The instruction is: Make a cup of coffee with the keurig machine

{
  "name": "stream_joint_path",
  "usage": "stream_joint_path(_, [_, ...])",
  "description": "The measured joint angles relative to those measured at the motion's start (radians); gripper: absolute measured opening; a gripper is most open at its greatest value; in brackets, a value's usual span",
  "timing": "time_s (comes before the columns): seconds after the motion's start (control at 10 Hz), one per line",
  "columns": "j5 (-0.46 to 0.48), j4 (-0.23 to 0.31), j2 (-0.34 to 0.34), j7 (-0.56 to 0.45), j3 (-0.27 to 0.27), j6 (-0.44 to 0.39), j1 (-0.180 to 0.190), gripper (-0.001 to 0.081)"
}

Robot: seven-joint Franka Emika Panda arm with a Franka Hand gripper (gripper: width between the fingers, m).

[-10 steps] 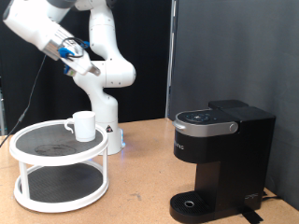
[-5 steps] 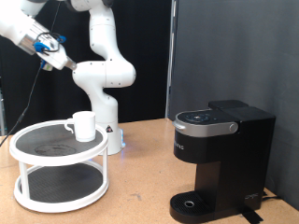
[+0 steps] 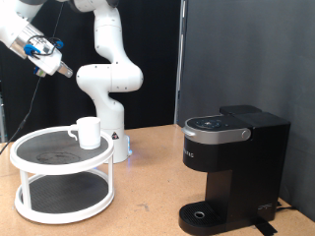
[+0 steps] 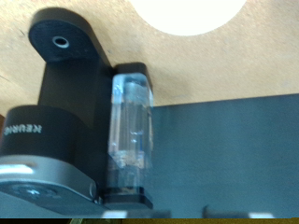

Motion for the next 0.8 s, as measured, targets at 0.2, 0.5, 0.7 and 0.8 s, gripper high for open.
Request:
stream_joint_path(0.2, [-0.019, -0.049, 0.002, -0.005, 0.001, 0.070, 0.000, 0.0102])
stream_joint_path(0.5, [-0.064, -0.128, 0.015, -0.049, 0.000, 0.182, 0.000, 0.0286])
stream_joint_path(0.7, [-0.072, -0.186, 0.036, -0.097, -0.004, 0.264, 0.000, 0.0607])
stream_joint_path(0.8, [-0.072, -0.212, 0.049, -0.117, -0.008, 0.298, 0.000, 0.0607])
